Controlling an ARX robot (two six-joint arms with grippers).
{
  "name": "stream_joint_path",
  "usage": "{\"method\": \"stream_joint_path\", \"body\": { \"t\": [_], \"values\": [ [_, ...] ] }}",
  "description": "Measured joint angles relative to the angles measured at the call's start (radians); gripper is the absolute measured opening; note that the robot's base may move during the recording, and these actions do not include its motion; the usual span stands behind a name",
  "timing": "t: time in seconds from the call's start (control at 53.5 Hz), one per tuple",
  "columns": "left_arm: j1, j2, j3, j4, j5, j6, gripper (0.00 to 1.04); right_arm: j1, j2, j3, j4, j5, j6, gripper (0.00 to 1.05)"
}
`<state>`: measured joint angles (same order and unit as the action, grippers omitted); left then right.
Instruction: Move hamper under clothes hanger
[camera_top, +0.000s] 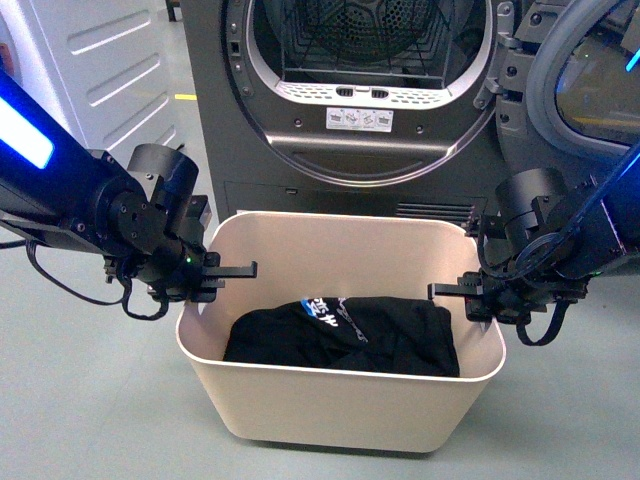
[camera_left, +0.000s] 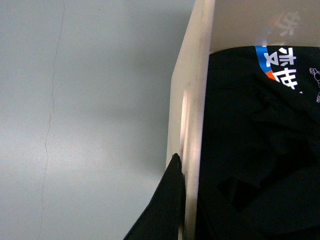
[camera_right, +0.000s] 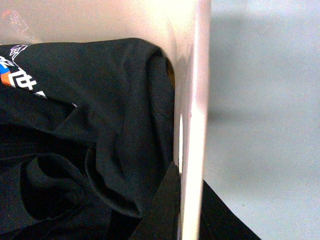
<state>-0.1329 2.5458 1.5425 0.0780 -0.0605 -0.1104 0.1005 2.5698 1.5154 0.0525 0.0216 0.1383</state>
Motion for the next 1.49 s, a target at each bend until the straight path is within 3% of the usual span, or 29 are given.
{"method": "stream_joint_path", "body": {
  "t": [0.392,0.654,1.495],
  "values": [
    [0.034,-0.001,-0.002,0.0,-0.018,0.0,0.04,0.039,0.0,0.0,0.001,-0.022,0.006,0.04],
    [-0.014,-0.001,-0.001,0.002,0.011,0.003,0.04,-0.018,-0.001,0.001,0.003,0.004,-0.003,0.04],
    [0.003,-0.006,-0.002,0.001,0.0,0.003,0.04,0.0,-0.008,0.0,0.003,0.003,-0.003,0.04]
  ]
}}
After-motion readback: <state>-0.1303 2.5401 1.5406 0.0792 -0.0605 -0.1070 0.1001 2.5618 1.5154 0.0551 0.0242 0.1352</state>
